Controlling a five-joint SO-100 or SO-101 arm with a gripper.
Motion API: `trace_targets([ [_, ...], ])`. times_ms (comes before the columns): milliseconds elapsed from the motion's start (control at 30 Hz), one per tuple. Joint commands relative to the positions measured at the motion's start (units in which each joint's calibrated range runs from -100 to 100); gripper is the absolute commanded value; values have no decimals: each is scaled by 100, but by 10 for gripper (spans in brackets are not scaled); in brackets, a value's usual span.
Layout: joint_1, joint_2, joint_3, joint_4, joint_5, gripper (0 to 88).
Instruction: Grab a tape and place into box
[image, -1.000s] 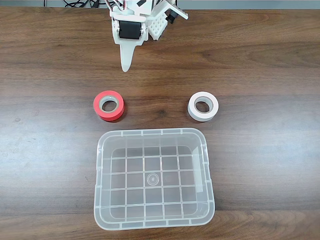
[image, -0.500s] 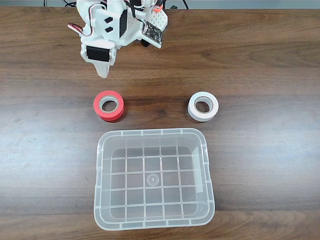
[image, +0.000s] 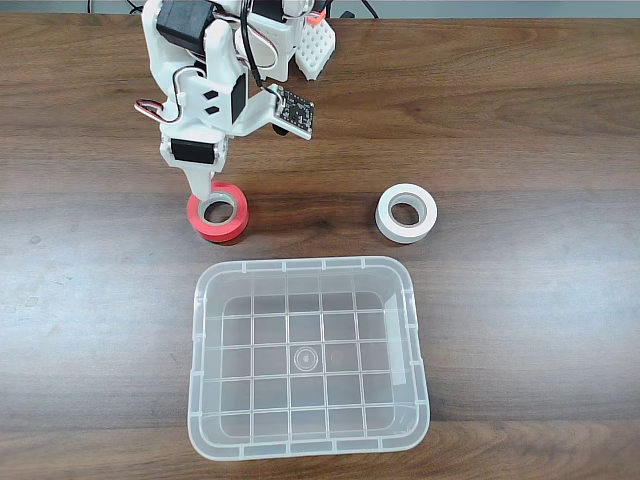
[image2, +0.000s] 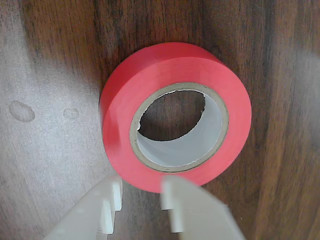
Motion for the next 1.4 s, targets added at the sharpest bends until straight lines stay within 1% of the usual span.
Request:
trace_targets([
  [0, 58, -33, -448, -122, 13, 240],
  [567, 0, 8, -237, 237, 18, 240],
  [900, 15, 1166, -527, -45, 13, 236],
  [933, 7, 1206, -553, -45, 13, 225],
  [1033, 0, 1255, -579, -54, 13, 125],
  [1100, 0, 1255, -579, -54, 13, 74],
  [1200, 7, 1255, -579, -54, 13, 24],
  [1233, 7, 1255, -579, -54, 13, 12],
  [1367, 15, 1247, -579, -45, 13, 11],
])
